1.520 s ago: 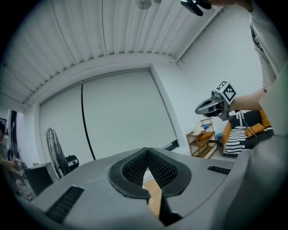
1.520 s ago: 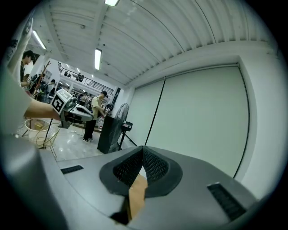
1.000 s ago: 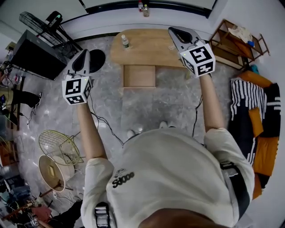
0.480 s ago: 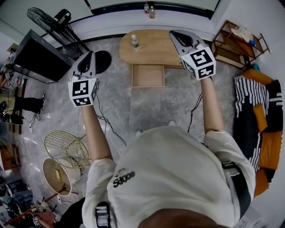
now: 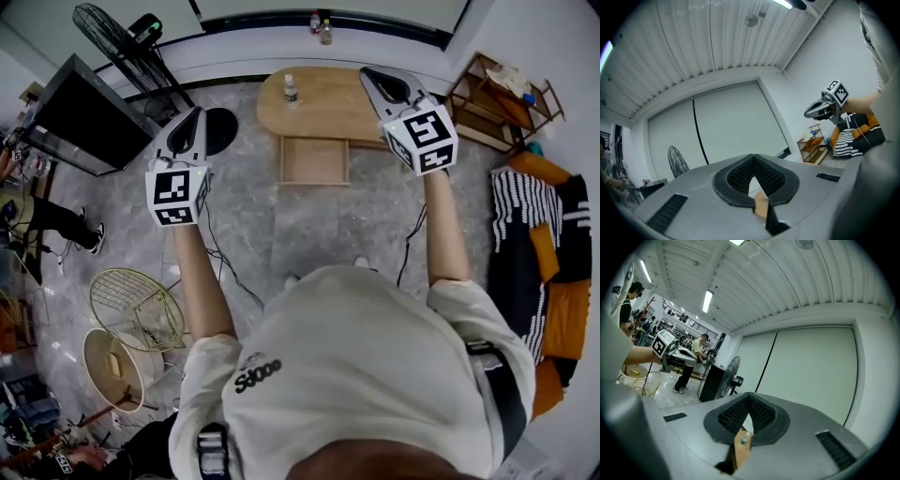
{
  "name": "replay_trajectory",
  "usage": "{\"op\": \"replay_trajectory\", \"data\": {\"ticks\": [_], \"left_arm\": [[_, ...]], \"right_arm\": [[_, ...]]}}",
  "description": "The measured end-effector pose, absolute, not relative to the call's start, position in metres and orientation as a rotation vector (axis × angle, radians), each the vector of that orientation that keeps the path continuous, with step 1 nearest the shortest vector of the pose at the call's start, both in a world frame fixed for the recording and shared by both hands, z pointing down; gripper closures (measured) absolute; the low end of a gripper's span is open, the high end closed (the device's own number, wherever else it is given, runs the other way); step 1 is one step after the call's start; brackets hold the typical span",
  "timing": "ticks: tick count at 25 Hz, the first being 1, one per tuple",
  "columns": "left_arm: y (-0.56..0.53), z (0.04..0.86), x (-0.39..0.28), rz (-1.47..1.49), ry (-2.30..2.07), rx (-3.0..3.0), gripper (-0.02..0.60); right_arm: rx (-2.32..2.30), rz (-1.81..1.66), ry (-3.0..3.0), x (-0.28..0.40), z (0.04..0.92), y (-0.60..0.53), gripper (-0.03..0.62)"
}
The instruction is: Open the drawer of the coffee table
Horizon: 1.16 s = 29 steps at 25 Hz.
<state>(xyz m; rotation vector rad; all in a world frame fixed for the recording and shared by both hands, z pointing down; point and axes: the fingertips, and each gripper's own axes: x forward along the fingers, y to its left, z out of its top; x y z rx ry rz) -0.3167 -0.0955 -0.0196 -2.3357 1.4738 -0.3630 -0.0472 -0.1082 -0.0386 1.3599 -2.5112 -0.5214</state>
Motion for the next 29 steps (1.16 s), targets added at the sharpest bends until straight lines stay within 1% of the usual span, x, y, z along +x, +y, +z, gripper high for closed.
{"op": "replay_trajectory", "data": {"ticks": [29], "left_arm": [[-0.0909, -0.0185, -0.3116, -0.389, 1.440, -2.341, 0.563]], "right_arm": [[1.352, -0.505, -2.466, -0.0504, -0.0332, -0.1021, 0.589]]}}
